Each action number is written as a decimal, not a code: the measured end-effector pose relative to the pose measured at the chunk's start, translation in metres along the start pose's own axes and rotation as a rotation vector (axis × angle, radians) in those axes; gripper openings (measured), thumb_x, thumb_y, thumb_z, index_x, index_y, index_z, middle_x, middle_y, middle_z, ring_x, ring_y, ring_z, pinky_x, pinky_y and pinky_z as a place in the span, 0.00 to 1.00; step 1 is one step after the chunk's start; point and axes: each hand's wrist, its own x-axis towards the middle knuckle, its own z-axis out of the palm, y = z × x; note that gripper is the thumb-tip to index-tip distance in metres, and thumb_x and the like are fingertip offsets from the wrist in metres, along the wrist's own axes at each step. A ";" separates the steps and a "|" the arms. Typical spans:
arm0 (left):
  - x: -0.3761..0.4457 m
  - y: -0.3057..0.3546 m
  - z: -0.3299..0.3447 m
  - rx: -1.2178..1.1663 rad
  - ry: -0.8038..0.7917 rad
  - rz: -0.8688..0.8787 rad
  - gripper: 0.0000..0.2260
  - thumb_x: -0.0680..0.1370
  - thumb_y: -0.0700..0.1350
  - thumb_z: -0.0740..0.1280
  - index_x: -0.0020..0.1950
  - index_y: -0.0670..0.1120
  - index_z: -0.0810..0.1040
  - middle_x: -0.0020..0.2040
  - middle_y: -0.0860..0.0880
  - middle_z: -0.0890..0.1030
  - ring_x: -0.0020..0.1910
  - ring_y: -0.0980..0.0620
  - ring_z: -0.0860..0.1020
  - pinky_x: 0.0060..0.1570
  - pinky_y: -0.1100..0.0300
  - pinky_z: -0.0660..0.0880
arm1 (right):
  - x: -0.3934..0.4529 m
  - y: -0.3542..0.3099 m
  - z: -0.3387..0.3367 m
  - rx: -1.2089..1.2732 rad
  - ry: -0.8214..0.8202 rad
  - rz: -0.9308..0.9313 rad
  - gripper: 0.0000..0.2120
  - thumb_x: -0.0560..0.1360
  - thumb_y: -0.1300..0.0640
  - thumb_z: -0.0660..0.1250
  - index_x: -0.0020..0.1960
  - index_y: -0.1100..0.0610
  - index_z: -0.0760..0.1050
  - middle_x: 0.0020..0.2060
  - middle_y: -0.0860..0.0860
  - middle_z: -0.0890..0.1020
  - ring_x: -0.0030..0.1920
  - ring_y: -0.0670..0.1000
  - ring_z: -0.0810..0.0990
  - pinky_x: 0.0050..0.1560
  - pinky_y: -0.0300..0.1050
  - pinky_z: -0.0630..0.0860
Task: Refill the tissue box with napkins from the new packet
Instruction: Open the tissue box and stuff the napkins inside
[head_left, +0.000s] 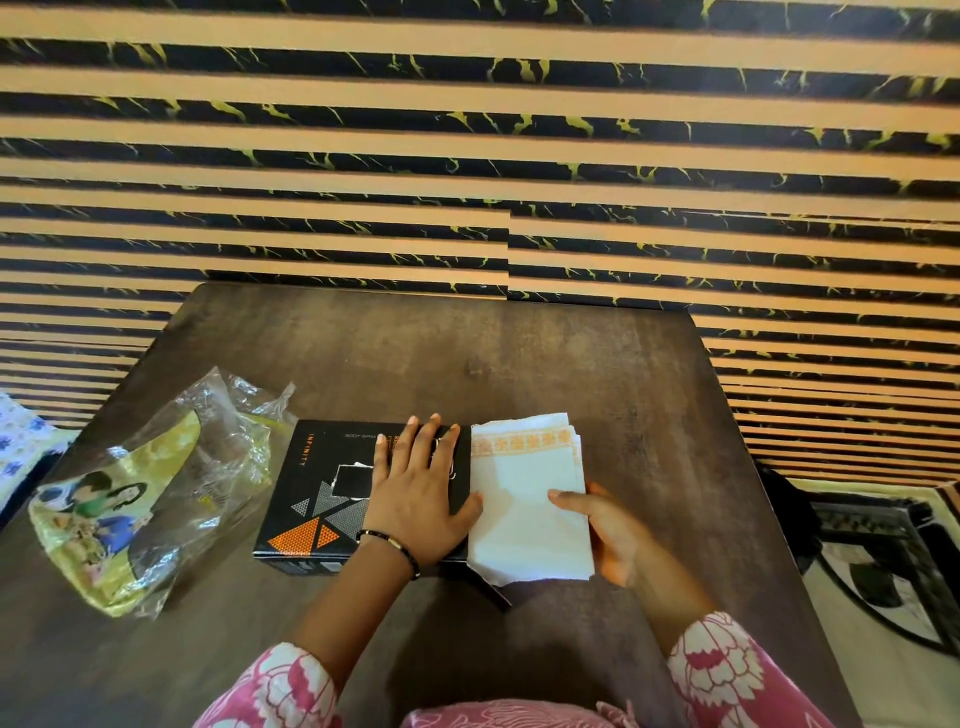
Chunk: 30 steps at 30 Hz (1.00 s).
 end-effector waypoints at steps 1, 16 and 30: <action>0.000 -0.001 0.000 0.003 -0.004 0.002 0.37 0.68 0.66 0.46 0.75 0.52 0.52 0.77 0.49 0.53 0.76 0.47 0.46 0.72 0.44 0.38 | -0.001 0.001 0.001 0.040 -0.042 0.016 0.26 0.67 0.59 0.71 0.65 0.55 0.71 0.56 0.58 0.81 0.58 0.60 0.79 0.59 0.60 0.75; 0.001 0.000 -0.003 0.018 -0.022 0.008 0.38 0.68 0.68 0.43 0.75 0.51 0.51 0.77 0.48 0.51 0.76 0.46 0.45 0.71 0.45 0.36 | 0.006 -0.006 0.021 0.441 -0.153 0.163 0.40 0.67 0.24 0.46 0.61 0.49 0.77 0.59 0.59 0.81 0.57 0.62 0.80 0.56 0.57 0.76; 0.001 -0.001 -0.001 0.014 -0.019 0.026 0.36 0.69 0.64 0.44 0.75 0.51 0.52 0.77 0.47 0.52 0.76 0.45 0.46 0.71 0.44 0.36 | 0.022 0.025 0.022 0.738 -0.216 0.145 0.44 0.65 0.22 0.44 0.54 0.53 0.82 0.52 0.59 0.84 0.48 0.64 0.83 0.49 0.61 0.78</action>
